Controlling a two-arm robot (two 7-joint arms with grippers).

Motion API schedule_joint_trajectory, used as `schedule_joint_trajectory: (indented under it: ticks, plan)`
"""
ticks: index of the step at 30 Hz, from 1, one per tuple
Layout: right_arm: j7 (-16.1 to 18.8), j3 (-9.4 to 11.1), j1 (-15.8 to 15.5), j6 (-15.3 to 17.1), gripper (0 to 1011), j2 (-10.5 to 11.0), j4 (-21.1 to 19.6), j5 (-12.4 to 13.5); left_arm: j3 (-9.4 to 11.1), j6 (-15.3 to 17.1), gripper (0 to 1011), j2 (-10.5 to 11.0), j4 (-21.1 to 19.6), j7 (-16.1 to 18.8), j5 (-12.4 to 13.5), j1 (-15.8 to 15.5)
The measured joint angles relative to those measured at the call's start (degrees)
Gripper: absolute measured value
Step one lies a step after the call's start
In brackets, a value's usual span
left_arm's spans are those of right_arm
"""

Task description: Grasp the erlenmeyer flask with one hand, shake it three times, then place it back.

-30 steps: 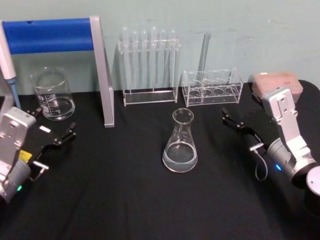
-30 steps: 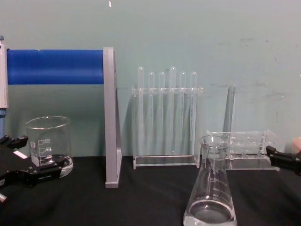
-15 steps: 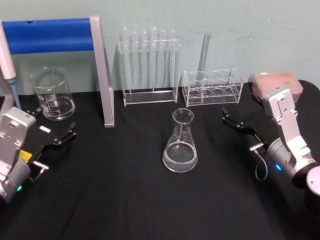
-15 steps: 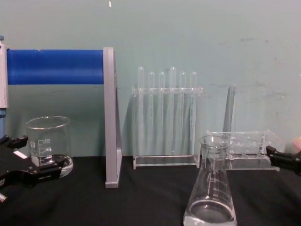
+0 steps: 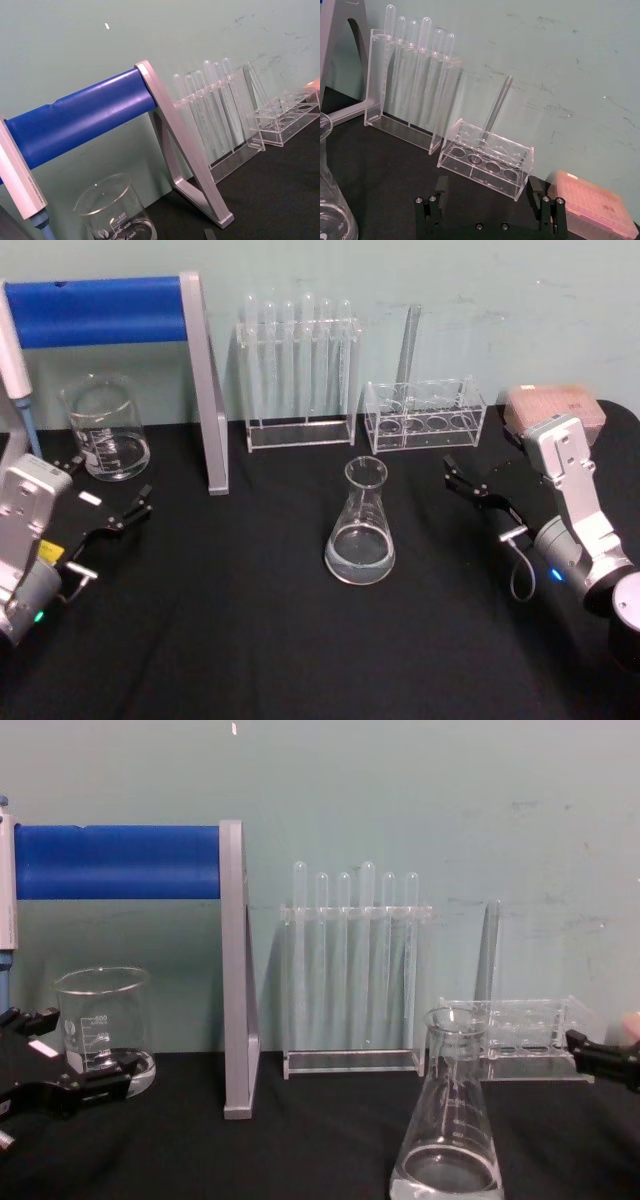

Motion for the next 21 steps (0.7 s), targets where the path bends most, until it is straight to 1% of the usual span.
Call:
schedule_joint_trajectory:
  ticks: [21]
  plan:
    - [0.0,0.0,0.0,0.0,1000,0.0,0.0,0.0,0.0,0.0,1001,0.0,0.0,0.0,0.0,0.0]
